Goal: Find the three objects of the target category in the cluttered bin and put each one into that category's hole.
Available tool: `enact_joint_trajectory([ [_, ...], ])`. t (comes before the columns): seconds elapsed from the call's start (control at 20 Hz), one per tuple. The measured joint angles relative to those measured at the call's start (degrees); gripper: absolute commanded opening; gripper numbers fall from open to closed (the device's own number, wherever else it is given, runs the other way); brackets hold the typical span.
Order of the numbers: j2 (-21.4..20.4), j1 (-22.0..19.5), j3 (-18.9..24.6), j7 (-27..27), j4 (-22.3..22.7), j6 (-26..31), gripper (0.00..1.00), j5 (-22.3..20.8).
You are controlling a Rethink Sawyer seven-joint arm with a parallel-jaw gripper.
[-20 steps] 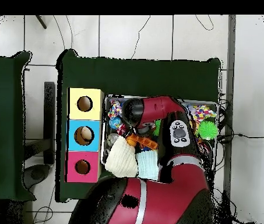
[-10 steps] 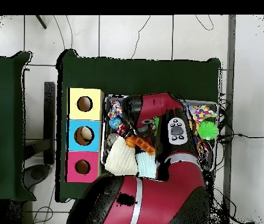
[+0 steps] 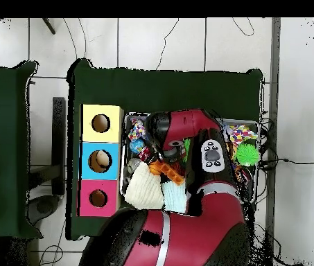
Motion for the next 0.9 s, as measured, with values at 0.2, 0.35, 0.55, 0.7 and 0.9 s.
enact_joint_trajectory([
  [0.2,-0.05,-0.23,-0.01,0.0,0.52,-0.81,1.0,0.09],
  [0.35,-0.04,-0.41,-0.01,0.0,1.2,-2.9,1.0,0.09],
  [0.55,0.09,-0.4,-0.02,0.0,1.49,-5.06,1.0,0.11],
  [0.7,0.21,-0.39,-0.09,0.0,1.49,-5.26,1.0,0.13],
  [0.9,0.31,-0.39,-0.17,0.0,1.48,-5.27,1.0,0.15],
])
